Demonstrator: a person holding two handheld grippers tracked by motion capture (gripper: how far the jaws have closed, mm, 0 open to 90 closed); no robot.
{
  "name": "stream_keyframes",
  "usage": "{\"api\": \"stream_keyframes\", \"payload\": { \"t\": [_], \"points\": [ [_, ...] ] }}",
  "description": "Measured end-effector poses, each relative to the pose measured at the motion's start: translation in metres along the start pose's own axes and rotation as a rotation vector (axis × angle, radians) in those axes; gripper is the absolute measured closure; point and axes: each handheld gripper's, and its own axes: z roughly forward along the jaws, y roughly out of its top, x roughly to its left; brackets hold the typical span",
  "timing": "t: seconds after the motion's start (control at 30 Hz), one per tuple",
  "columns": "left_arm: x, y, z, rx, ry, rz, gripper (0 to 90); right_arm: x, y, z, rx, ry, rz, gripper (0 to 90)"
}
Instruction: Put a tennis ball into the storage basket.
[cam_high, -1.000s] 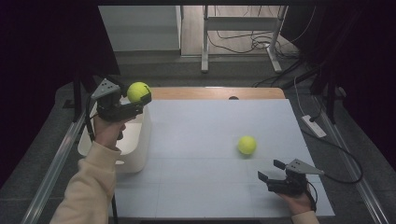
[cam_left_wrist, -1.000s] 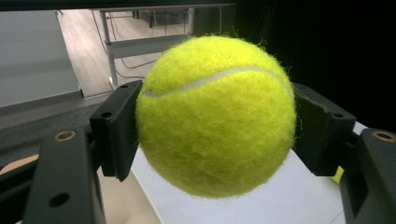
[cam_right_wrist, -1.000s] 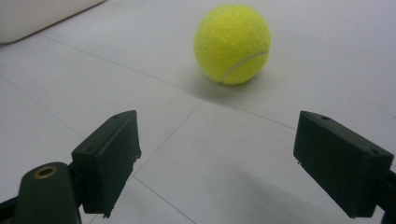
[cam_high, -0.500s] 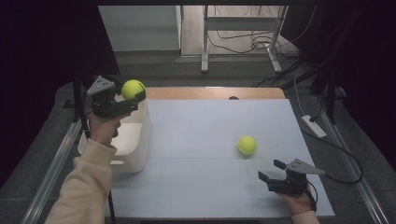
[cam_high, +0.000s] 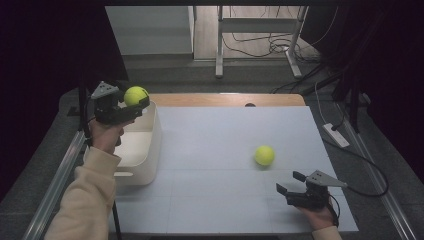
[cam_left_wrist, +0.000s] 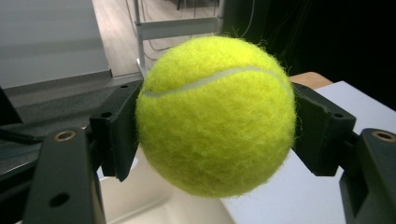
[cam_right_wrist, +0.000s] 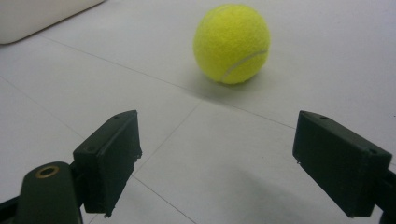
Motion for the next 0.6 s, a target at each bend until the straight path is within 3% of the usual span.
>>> {"api": "stream_keyframes", "payload": {
  "t": [0.6],
  "points": [
    [0.020, 0.000, 0.010, 0.053, 0.062, -0.010, 26.4, -0.001, 0.000, 0.000, -0.004, 0.001, -0.001, 15.3]
  ]
}}
